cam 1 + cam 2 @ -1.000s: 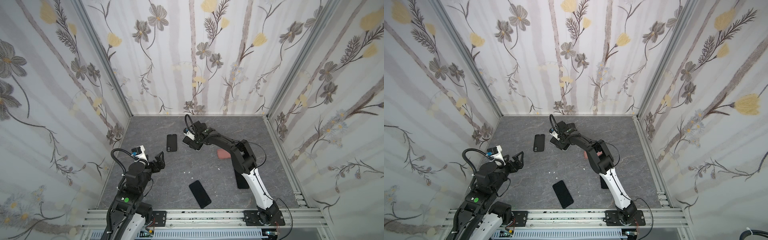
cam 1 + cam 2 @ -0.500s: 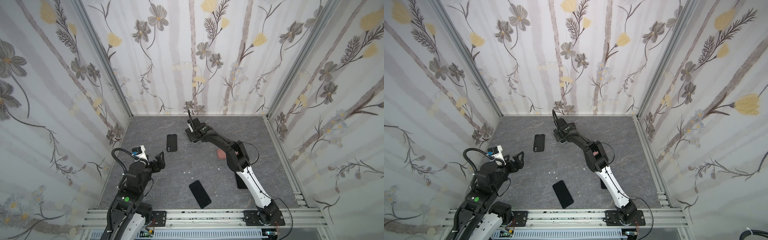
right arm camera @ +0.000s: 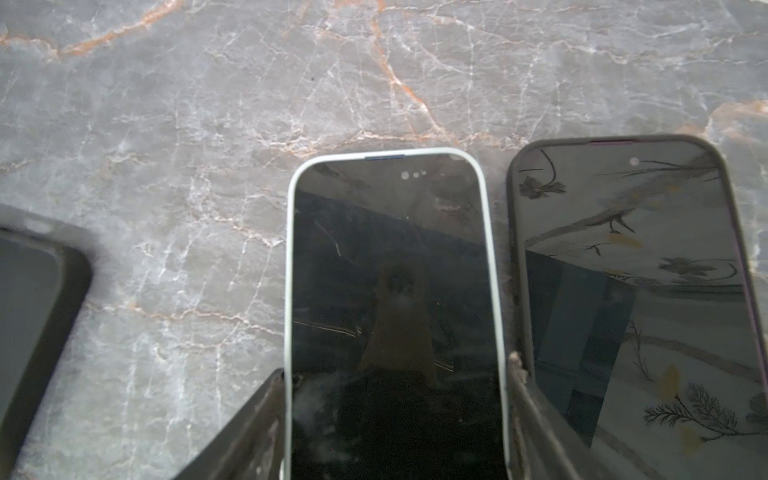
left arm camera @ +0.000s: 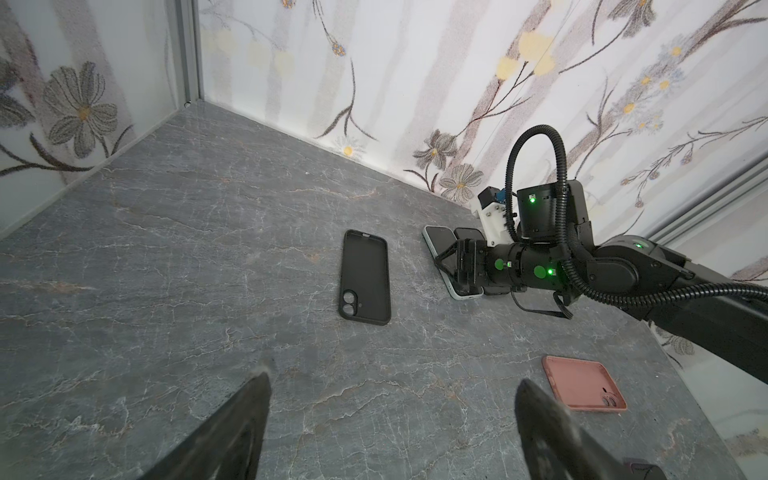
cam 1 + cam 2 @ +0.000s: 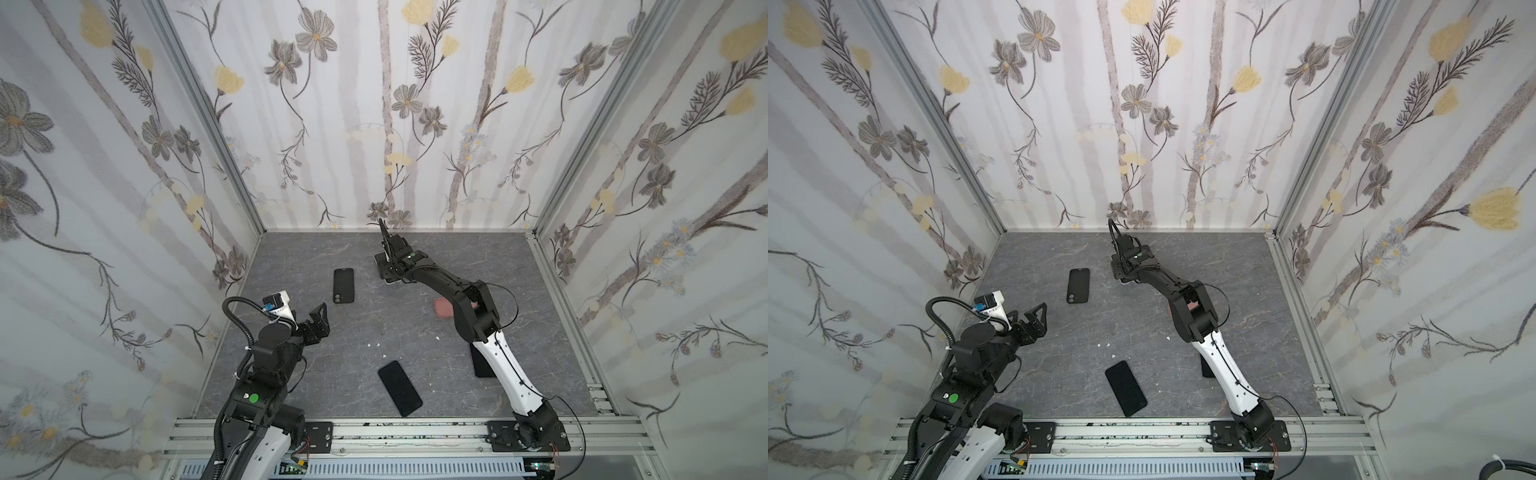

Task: Put the phone into the phone case
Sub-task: 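Set the cased phone beside the black phone, open and withdraw right gripper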

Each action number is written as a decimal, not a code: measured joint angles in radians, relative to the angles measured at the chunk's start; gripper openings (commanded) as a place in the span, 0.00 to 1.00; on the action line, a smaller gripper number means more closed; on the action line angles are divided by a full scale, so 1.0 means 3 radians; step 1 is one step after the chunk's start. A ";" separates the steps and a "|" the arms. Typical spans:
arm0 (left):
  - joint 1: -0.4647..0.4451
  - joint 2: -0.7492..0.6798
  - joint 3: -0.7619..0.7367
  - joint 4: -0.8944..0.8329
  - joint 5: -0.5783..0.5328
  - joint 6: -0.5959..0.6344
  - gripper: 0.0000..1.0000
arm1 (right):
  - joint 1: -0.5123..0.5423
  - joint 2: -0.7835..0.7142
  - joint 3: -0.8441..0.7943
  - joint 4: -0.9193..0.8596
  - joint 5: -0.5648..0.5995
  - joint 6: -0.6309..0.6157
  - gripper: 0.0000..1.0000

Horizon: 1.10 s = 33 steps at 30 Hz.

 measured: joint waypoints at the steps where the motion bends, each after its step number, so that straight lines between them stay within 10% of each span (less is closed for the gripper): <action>1: 0.0000 0.0000 0.0000 0.0001 0.0000 0.0001 0.91 | 0.0005 -0.0001 0.0000 -0.0004 0.0010 0.0037 0.61; 33: 0.0000 -0.0081 0.0000 0.0004 0.0033 -0.0003 0.91 | -0.0017 -0.0237 -0.0014 -0.0025 -0.0159 0.0223 0.88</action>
